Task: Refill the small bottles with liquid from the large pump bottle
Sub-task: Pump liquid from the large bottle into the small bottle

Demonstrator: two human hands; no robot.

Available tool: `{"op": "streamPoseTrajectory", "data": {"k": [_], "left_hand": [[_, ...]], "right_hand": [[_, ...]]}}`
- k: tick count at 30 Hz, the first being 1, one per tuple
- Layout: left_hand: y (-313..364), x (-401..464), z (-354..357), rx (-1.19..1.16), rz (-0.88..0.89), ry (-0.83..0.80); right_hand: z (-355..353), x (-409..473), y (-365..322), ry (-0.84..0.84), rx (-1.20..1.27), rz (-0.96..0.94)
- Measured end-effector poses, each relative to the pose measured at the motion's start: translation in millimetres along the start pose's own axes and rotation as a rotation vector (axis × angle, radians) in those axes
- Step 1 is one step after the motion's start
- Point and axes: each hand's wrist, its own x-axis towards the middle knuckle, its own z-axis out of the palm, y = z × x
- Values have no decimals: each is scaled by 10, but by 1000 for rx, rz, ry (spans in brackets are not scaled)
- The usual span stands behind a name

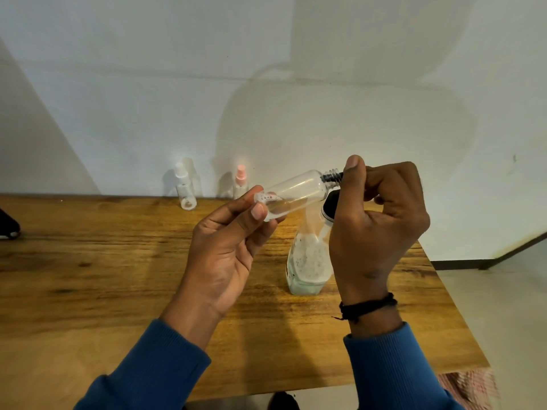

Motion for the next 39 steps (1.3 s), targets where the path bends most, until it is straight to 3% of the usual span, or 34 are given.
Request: {"op": "streamPoseTrajectory", "data": {"k": [39], "left_hand": [[-1, -4, 4, -15, -8, -3]], "right_hand": [[-11, 19, 32, -14, -15, 20]]}}
